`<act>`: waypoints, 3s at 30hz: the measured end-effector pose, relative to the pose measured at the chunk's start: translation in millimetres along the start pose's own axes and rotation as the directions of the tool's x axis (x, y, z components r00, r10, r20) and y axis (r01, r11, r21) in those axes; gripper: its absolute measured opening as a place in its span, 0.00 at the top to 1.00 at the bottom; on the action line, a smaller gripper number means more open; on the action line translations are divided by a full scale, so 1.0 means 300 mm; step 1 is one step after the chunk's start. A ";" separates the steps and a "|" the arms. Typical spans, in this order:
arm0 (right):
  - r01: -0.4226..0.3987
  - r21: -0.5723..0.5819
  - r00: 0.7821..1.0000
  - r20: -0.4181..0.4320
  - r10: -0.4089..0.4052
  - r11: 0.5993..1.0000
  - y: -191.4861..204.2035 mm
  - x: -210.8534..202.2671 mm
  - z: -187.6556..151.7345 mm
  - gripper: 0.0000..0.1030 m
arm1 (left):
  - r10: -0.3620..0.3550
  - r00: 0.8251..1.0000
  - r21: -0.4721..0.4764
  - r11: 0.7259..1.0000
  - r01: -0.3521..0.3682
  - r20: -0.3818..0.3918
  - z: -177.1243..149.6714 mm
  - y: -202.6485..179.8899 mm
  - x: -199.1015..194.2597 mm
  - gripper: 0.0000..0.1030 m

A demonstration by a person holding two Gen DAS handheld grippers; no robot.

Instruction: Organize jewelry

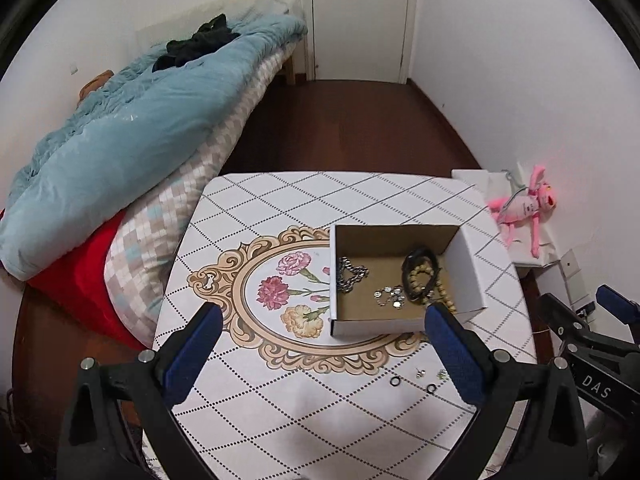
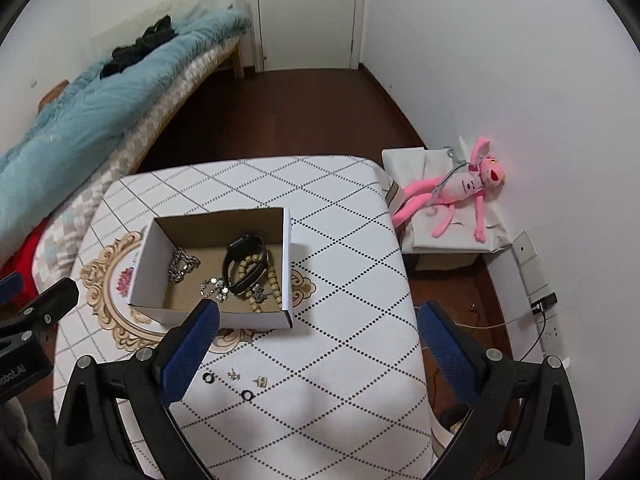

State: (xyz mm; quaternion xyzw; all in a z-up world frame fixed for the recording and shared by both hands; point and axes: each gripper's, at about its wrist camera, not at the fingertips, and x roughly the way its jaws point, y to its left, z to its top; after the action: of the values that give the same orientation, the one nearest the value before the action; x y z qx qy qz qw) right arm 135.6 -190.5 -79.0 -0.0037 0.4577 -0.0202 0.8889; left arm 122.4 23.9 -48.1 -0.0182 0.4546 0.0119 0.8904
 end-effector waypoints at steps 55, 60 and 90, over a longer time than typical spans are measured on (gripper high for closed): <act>-0.120 0.027 0.984 -0.128 0.122 0.992 0.085 0.308 -0.426 0.88 | 0.024 0.961 0.058 0.998 -0.008 -0.275 -0.352 -0.089 0.401 0.00; -0.084 0.091 0.987 -0.131 0.096 0.992 -0.025 0.303 -0.415 0.88 | -0.014 0.971 0.155 0.986 0.053 -0.238 -0.341 -0.228 0.410 0.15; -0.205 0.173 0.976 -0.038 0.214 0.963 -0.091 0.186 -0.250 0.88 | -0.191 0.969 0.103 0.972 0.209 -0.159 -0.124 -0.206 0.225 0.90</act>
State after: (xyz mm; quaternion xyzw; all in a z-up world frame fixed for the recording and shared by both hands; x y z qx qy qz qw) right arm 106.1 -219.0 -167.4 0.1204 0.4772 0.0352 0.8698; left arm 134.1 -39.3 -123.3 -0.0117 0.5150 -0.1066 0.8504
